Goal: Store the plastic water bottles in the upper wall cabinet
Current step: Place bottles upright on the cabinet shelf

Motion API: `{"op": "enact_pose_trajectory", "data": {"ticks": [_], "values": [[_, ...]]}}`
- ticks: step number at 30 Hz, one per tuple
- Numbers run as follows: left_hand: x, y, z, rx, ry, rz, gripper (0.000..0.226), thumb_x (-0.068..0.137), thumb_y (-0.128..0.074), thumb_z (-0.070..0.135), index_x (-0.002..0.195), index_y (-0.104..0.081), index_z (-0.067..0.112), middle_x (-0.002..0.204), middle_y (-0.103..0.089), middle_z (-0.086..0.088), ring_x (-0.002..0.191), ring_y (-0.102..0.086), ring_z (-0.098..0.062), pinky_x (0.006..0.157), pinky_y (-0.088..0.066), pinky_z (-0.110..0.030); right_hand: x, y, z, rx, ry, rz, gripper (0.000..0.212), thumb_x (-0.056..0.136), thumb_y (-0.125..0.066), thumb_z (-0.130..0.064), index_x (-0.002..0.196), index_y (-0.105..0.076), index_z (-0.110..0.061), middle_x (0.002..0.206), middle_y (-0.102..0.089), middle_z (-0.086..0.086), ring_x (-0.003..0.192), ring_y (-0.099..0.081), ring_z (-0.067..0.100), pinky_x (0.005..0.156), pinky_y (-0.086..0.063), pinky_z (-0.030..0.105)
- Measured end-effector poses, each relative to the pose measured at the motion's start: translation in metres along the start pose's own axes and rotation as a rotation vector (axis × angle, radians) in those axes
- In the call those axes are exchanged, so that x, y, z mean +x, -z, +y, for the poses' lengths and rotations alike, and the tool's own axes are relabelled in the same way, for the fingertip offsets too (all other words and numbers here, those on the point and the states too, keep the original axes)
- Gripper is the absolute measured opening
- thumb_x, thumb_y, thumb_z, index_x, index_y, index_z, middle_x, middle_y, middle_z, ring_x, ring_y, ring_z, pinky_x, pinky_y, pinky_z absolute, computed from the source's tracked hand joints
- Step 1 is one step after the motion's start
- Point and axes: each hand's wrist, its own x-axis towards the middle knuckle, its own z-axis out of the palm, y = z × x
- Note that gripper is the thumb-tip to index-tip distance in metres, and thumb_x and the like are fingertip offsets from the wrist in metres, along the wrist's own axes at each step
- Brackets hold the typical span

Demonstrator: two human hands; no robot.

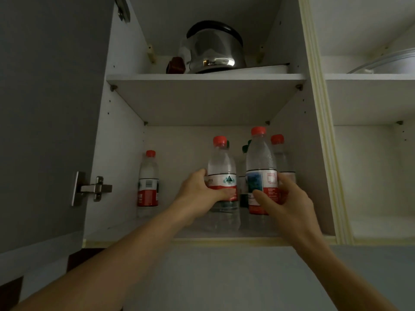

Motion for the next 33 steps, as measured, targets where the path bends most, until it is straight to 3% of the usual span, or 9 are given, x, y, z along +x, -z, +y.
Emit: {"op": "enact_pose_trajectory", "data": {"ticks": [4,10,13,19,24,27,31,33], "values": [[-0.01,0.036,-0.014,0.021,-0.019,0.047,0.042,0.072,-0.09,0.042,0.105,-0.066,0.038,0.089,-0.075,0.021,0.079,-0.072,0.004,0.068,-0.059,-0.024,-0.005,-0.027,-0.013,0.072,0.045,-0.17,0.039,0.089,-0.075,-0.032,0.123,-0.058,-0.039,0.097,-0.074,-0.019,0.088,-0.072,-0.002,0.068,-0.06,0.016],[-0.014,0.077,-0.04,0.087,-0.016,0.196,0.036,0.074,-0.089,0.035,0.102,-0.066,0.037,0.091,-0.074,0.017,0.079,-0.07,0.002,0.068,-0.054,-0.022,-0.001,-0.089,-0.029,0.096,0.034,-0.278,0.032,0.09,-0.075,-0.03,0.112,-0.055,-0.042,0.095,-0.071,-0.018,0.085,-0.067,-0.014,0.059,-0.05,0.004],[-0.013,0.092,-0.057,0.083,-0.007,0.247,0.038,0.078,-0.086,0.036,0.107,-0.061,0.041,0.098,-0.07,0.019,0.089,-0.066,0.001,0.068,-0.052,-0.023,0.006,-0.111,-0.031,0.101,-0.004,-0.358,0.033,0.091,-0.075,-0.029,0.111,-0.052,-0.043,0.097,-0.067,-0.02,0.081,-0.065,-0.017,0.056,-0.048,0.004],[-0.004,0.105,-0.081,0.08,0.016,0.349,0.037,0.083,-0.082,0.029,0.109,-0.058,0.038,0.094,-0.063,0.02,0.088,-0.062,0.001,0.066,-0.047,-0.021,0.027,-0.136,-0.038,0.017,-0.09,-0.494,0.052,0.089,-0.077,-0.029,0.132,-0.049,-0.024,0.098,-0.062,-0.015,0.083,-0.065,0.001,0.059,-0.053,0.013],[0.01,0.112,-0.079,0.187,0.085,0.215,0.037,0.084,-0.082,0.027,0.114,-0.06,0.029,0.102,-0.069,0.011,0.095,-0.066,-0.008,0.076,-0.053,-0.029,0.048,-0.151,-0.041,-0.134,-0.143,-0.558,0.05,0.085,-0.082,-0.028,0.12,-0.046,-0.021,0.111,-0.066,0.002,0.098,-0.07,0.019,0.083,-0.063,0.04],[0.018,0.112,-0.077,0.191,0.133,0.185,0.04,0.084,-0.083,0.02,0.12,-0.066,0.018,0.11,-0.074,0.0,0.101,-0.07,-0.018,0.095,-0.056,-0.043,0.057,-0.162,-0.039,-0.202,-0.154,-0.561,0.051,0.085,-0.081,-0.027,0.12,-0.045,-0.019,0.105,-0.062,0.002,0.092,-0.068,0.018,0.075,-0.063,0.035],[0.033,0.109,-0.084,0.15,0.21,0.171,0.038,0.086,-0.081,0.013,0.121,-0.066,0.012,0.114,-0.073,-0.007,0.103,-0.069,-0.022,0.097,-0.055,-0.042,0.068,-0.178,-0.031,-0.266,-0.171,-0.562,0.046,0.087,-0.08,-0.026,0.113,-0.042,-0.02,0.103,-0.057,0.001,0.092,-0.063,0.019,0.062,-0.056,0.025],[0.043,0.11,-0.09,0.179,0.237,0.164,0.031,0.086,-0.081,0.014,0.114,-0.066,0.014,0.113,-0.073,-0.008,0.104,-0.069,-0.025,0.098,-0.055,-0.046,0.074,-0.186,-0.026,-0.298,-0.183,-0.573,0.045,0.088,-0.079,-0.025,0.111,-0.041,-0.02,0.103,-0.056,0.003,0.095,-0.064,0.021,0.067,-0.058,0.028]]}}
